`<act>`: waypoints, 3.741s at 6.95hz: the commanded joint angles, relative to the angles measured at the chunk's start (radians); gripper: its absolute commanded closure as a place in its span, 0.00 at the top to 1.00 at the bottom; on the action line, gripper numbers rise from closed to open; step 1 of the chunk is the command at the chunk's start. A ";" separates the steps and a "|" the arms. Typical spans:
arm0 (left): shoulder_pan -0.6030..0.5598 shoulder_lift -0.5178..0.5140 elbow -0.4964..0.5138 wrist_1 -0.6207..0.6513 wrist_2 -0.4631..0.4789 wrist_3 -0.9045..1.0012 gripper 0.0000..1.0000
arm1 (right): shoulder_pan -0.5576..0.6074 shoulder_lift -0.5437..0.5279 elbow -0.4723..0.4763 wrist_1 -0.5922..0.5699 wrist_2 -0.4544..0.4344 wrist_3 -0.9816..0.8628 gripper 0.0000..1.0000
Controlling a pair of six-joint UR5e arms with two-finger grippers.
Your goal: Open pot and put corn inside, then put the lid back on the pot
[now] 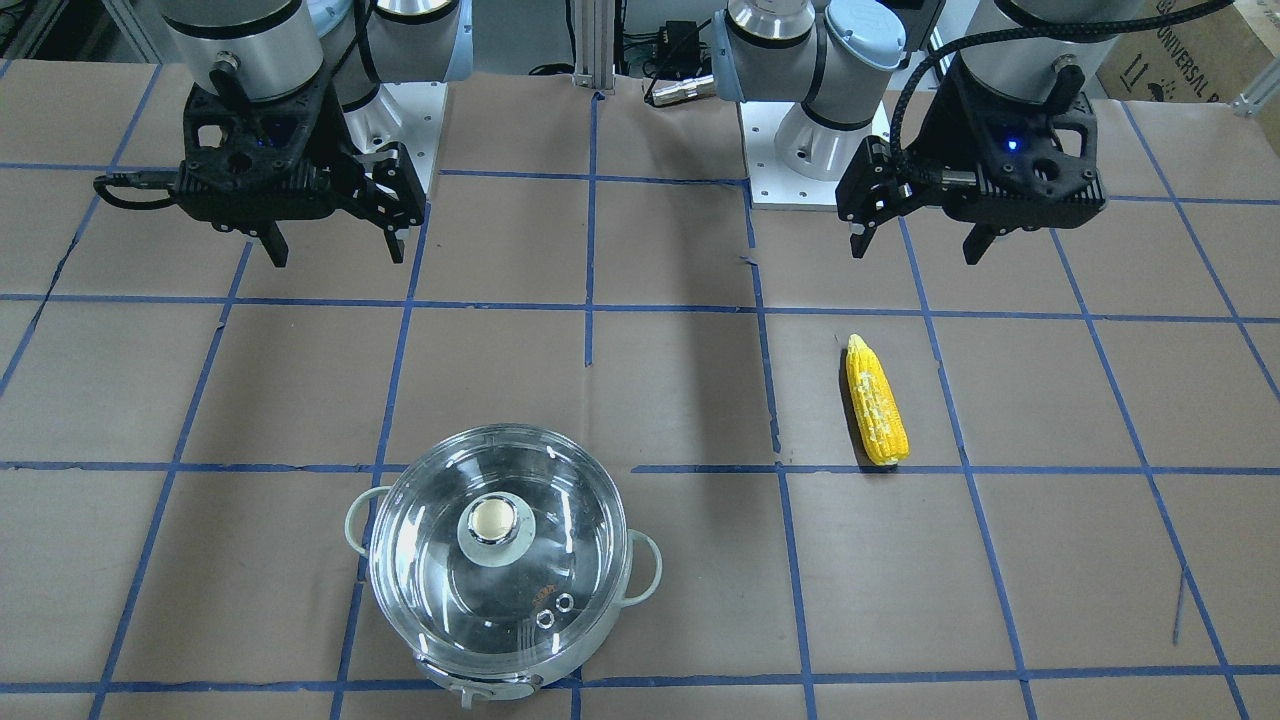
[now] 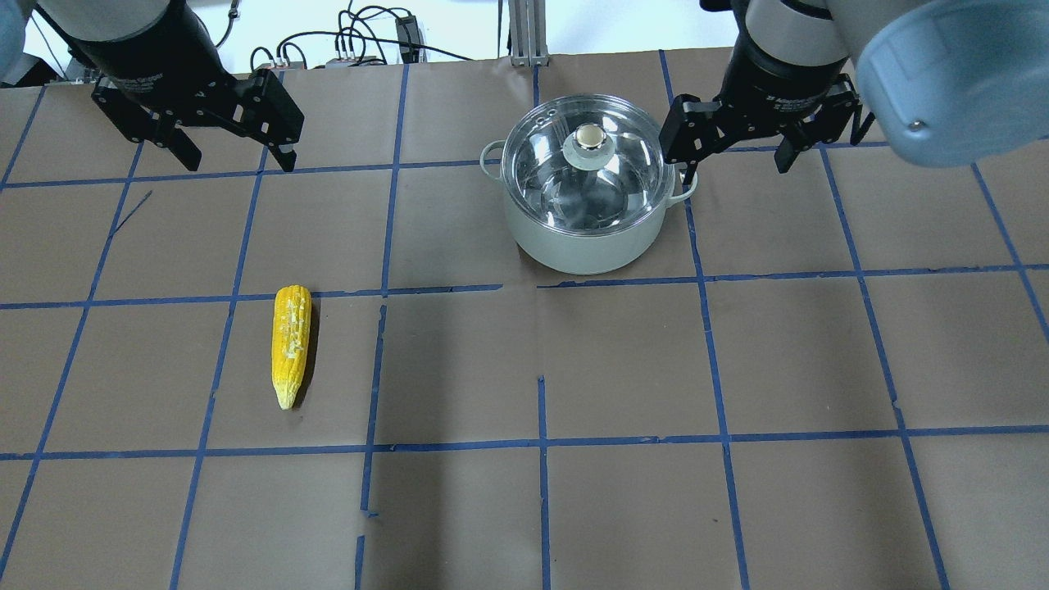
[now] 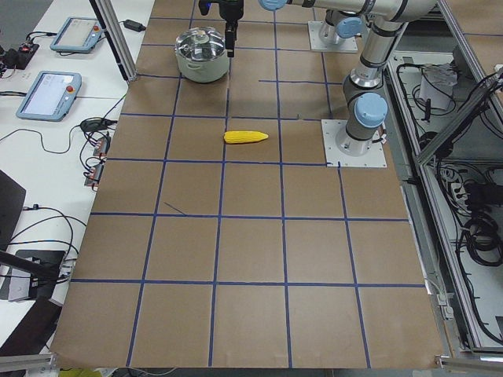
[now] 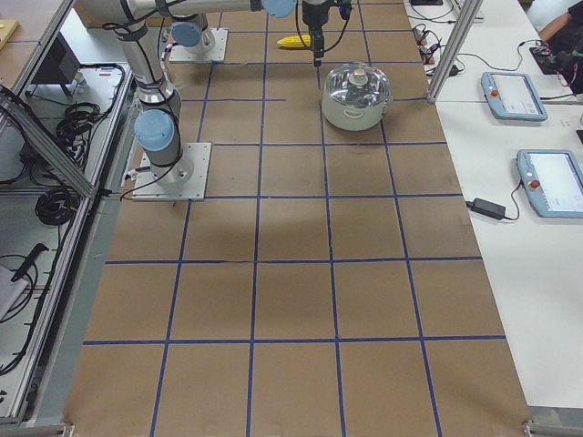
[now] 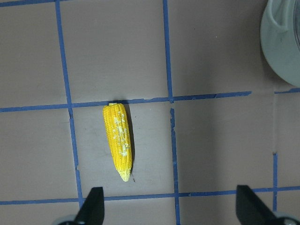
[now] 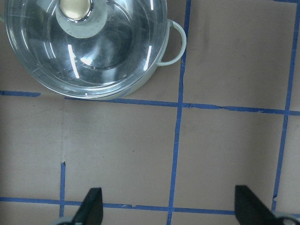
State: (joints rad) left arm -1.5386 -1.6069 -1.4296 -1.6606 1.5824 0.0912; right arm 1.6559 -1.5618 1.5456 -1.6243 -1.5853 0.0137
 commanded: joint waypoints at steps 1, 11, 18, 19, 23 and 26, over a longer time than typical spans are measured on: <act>-0.002 0.004 0.000 -0.002 -0.002 0.001 1.00 | -0.039 -0.038 0.040 -0.005 0.008 -0.001 0.98; -0.002 0.004 0.000 -0.042 0.005 -0.024 1.00 | -0.031 -0.032 0.070 -0.055 0.013 0.063 0.99; -0.002 0.004 0.000 -0.042 0.007 -0.024 1.00 | 0.063 0.102 -0.075 -0.049 0.025 0.089 0.99; -0.002 0.002 0.000 -0.042 0.007 -0.024 1.00 | 0.112 0.173 -0.132 -0.054 0.025 0.126 0.99; -0.002 -0.002 -0.002 -0.039 0.005 -0.024 1.00 | 0.139 0.463 -0.275 -0.206 0.027 0.143 0.98; -0.002 -0.001 -0.009 -0.039 0.005 -0.025 1.00 | 0.137 0.534 -0.326 -0.207 0.025 0.096 0.95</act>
State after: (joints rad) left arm -1.5401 -1.6094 -1.4342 -1.6997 1.5877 0.0672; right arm 1.7938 -1.0528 1.2321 -1.8278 -1.5594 0.1381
